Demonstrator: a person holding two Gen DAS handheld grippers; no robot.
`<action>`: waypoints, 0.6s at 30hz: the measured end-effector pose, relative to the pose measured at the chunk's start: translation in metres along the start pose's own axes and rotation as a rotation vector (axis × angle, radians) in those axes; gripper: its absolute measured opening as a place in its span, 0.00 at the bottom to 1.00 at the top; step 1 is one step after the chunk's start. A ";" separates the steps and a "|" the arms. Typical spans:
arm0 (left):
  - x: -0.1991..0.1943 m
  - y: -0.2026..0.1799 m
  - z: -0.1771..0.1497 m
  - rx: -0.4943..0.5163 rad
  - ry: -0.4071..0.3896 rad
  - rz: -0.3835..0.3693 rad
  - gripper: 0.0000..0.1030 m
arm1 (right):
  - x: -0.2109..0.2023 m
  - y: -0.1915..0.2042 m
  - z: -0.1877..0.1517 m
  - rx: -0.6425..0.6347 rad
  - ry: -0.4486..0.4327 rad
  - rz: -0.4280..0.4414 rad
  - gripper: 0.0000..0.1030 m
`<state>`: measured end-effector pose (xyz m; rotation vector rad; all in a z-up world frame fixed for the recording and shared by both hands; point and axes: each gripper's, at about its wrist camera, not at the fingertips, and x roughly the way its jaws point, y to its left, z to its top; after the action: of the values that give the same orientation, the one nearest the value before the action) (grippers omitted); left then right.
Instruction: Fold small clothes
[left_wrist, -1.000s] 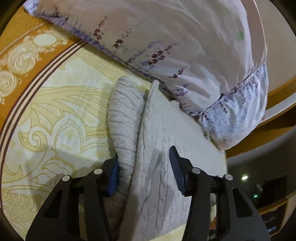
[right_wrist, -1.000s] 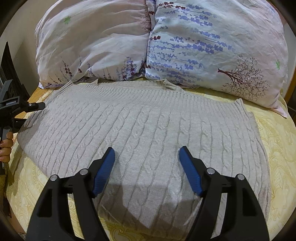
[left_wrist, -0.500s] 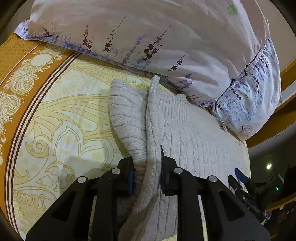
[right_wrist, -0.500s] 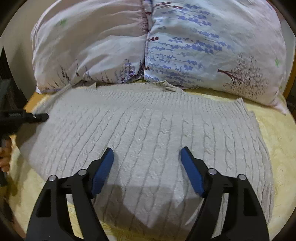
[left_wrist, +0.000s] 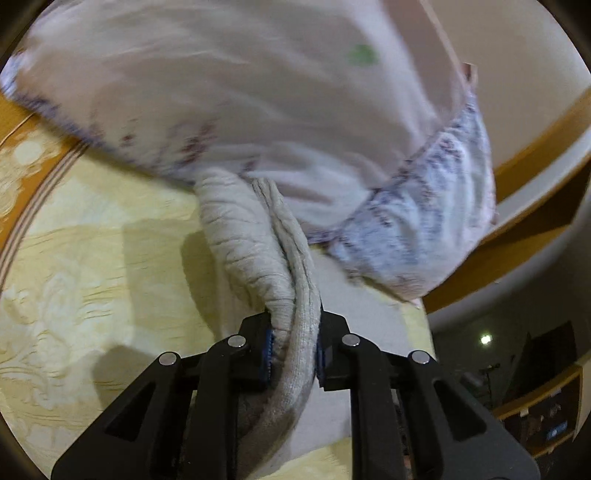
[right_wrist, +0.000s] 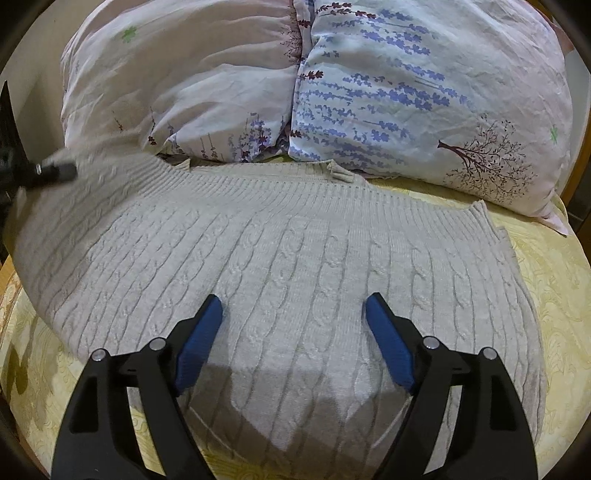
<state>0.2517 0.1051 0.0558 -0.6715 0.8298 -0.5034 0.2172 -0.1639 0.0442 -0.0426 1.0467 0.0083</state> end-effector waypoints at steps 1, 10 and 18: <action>0.003 -0.010 0.001 0.007 0.003 -0.020 0.16 | 0.000 0.000 0.000 -0.002 0.000 -0.001 0.78; 0.046 -0.061 -0.011 0.019 0.079 -0.146 0.15 | 0.003 0.000 0.002 -0.036 0.000 0.000 0.81; 0.096 -0.096 -0.038 0.027 0.173 -0.210 0.15 | -0.033 -0.073 0.001 0.235 -0.078 0.386 0.80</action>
<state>0.2632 -0.0353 0.0576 -0.7007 0.9175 -0.7692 0.2031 -0.2366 0.0756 0.3705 0.9590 0.2347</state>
